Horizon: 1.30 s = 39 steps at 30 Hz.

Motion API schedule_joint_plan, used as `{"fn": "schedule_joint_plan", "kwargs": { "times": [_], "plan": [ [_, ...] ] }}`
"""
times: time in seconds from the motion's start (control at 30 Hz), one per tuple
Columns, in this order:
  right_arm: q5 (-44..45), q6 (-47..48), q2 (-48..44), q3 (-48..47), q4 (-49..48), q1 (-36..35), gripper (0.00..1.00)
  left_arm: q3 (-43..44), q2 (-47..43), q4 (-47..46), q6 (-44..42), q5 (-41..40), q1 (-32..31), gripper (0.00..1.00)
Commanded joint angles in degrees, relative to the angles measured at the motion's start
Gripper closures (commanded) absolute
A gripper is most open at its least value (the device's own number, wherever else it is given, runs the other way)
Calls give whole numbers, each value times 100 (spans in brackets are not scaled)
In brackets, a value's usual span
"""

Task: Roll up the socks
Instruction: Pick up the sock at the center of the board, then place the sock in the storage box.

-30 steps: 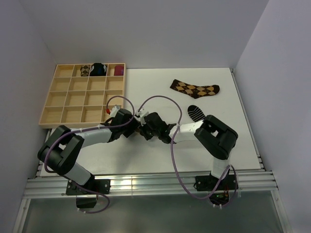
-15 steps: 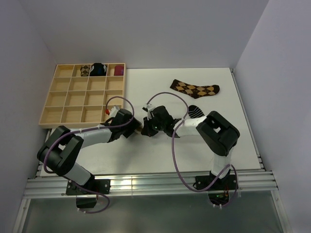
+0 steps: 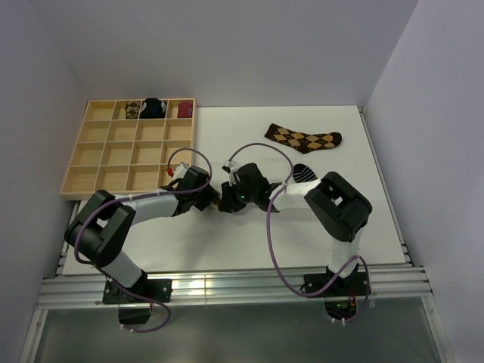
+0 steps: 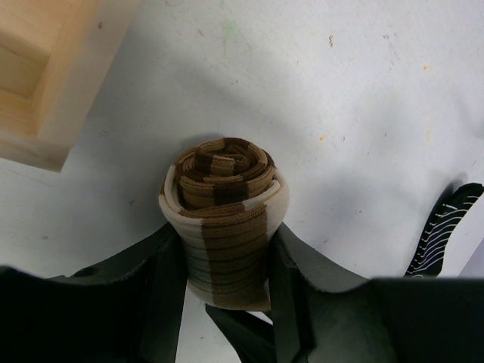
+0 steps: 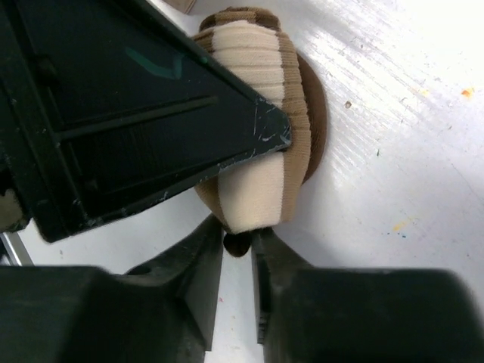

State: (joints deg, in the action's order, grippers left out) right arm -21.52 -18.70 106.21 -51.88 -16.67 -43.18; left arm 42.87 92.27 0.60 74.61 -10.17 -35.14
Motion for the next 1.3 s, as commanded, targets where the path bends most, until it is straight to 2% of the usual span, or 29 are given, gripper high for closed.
{"fn": "schedule_joint_plan", "kwargs": {
  "times": [0.0,0.03,0.07,0.17,0.27,0.47,0.67,0.7,0.77,0.83,1.0,1.1,1.27],
  "plan": [
    [-81,-20,-407,-95,225,2,65,-95,266,985,-139,-19,-37,91],
    [24,-20,-696,-77,373,20,60,-43,187,1029,-174,-37,-37,94],
    [77,-2,-855,-51,462,20,50,1,143,1082,-201,-63,-37,97],
    [411,24,-1497,-15,1006,64,38,186,-51,1415,-324,-151,-28,100],
    [805,94,-2173,28,1577,108,31,449,-305,1662,-482,-248,-37,100],
    [1456,200,-3588,160,2545,239,27,1213,-763,2479,-860,-424,-11,100],
    [1914,182,-4653,327,2923,380,17,1750,-1228,3086,-1369,-284,498,100],
    [2028,182,-4749,362,2932,398,17,1786,-1298,3156,-1466,-249,803,100],
    [2143,139,-5004,511,2915,407,9,1935,-1492,3419,-1773,-266,1121,100],
    [2467,121,-5215,634,2792,424,2,2084,-1658,3517,-2141,-248,1718,100],
    [2425,191,-5331,802,2590,459,0,2357,-1818,3526,-2942,103,3344,100],
    [2249,209,-5260,793,2563,468,0,2725,-1512,3474,-3644,244,4178,100],
    [1924,165,-5321,942,2352,468,0,3060,-940,2938,-4129,674,5164,100]
  ]
}}
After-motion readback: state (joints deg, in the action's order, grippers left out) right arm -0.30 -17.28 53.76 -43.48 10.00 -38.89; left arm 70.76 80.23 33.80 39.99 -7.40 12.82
